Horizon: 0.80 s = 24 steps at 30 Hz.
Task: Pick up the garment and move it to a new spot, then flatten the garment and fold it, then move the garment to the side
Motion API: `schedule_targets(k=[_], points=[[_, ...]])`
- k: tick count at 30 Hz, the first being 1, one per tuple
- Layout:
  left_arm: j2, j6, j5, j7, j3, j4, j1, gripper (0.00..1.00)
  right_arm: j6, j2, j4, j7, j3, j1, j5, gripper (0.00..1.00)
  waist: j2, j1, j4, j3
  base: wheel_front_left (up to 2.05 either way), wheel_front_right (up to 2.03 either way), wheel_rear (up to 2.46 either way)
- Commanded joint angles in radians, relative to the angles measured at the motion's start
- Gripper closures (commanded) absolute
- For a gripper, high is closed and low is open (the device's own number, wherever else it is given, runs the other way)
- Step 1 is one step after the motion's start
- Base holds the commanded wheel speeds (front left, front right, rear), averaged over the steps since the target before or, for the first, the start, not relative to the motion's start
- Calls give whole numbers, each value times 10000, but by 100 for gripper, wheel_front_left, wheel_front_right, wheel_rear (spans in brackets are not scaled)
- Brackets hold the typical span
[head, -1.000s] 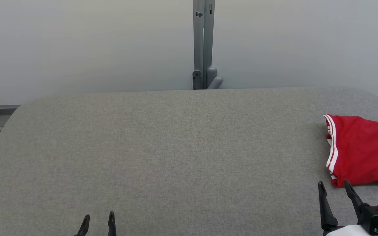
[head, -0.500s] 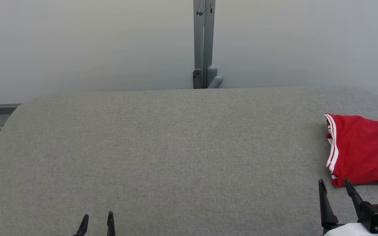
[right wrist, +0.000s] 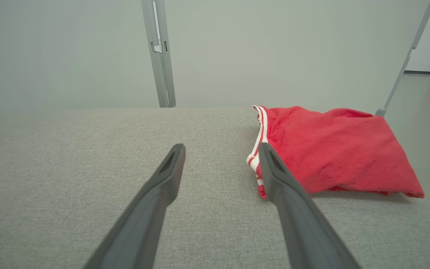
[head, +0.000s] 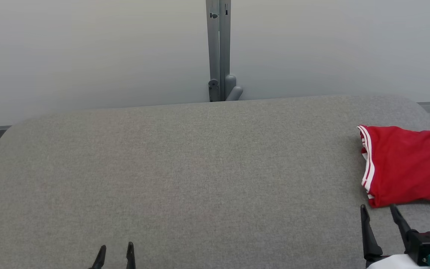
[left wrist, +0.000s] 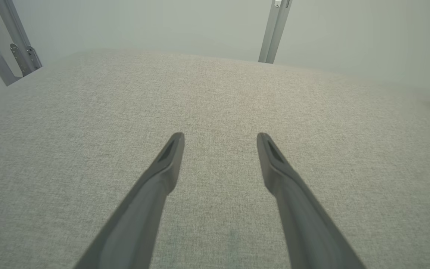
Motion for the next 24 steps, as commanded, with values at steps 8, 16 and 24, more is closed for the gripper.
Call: schedule_targets(k=[8,16,24], points=[[-30,-69,-378,192,7,394,74,100,5,106,490,222,-3,8,360,100,1,0,-2,19,0,0,0],[-25,-180,-2046,621,240,207,-254,100,4,88,467,665,21,-273,2274,100,5,0,-8,99,0,0,0],[-21,-260,-3225,918,404,63,-478,100,4,76,428,946,62,-457,3622,100,8,0,-12,162,0,0,0]])
